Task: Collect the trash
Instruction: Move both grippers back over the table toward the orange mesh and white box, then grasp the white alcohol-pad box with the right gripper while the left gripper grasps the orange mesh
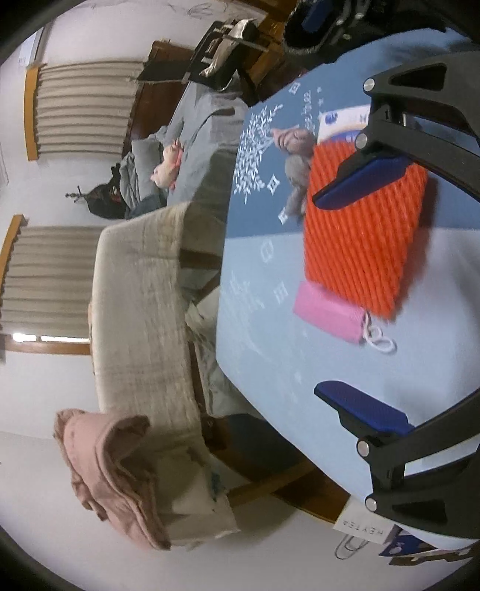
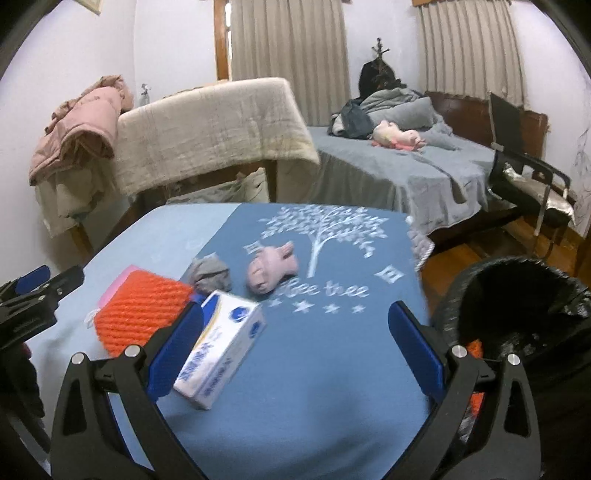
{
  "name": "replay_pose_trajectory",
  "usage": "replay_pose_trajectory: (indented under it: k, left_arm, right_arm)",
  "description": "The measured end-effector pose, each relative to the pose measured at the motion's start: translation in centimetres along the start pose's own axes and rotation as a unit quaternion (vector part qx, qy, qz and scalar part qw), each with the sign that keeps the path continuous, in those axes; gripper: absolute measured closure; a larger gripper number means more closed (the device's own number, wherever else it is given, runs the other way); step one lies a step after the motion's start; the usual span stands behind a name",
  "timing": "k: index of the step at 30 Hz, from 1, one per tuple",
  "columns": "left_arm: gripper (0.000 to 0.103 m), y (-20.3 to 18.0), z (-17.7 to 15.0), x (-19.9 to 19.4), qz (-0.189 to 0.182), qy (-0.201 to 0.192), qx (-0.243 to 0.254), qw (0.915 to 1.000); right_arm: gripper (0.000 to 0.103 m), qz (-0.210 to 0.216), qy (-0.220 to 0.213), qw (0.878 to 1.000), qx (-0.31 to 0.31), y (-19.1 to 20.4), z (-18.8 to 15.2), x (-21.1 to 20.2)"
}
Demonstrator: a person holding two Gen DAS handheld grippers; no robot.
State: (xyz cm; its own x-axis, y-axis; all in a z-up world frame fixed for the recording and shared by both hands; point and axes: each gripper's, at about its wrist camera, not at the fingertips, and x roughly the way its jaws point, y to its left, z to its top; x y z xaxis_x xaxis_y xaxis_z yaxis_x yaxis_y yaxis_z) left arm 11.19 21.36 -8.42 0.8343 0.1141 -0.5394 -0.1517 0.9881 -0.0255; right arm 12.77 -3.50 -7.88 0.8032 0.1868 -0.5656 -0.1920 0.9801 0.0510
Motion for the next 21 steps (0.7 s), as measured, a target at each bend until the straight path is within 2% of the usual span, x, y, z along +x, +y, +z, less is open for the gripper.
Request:
replay_pose_trajectory:
  k: [11,16,21]
  left_arm:
    - [0.011,1.1,-1.4,0.0,0.007,0.009,-0.006,0.9999]
    - [0.011,0.9,-1.6,0.1,0.005,0.010,-0.008,0.9999]
    - [0.011,0.6,-1.7,0.3,0.003,0.013,-0.005,0.9999]
  right_arm:
    - [0.006,0.035,0.063,0.996,-0.051,5.1,-2.7,1.5]
    - [0.006,0.032,0.094,0.992,-0.073,6.4,-3.3,2.5]
    - [0.006,0.011,0.114,0.991,-0.062,5.2,-3.5,3.2]
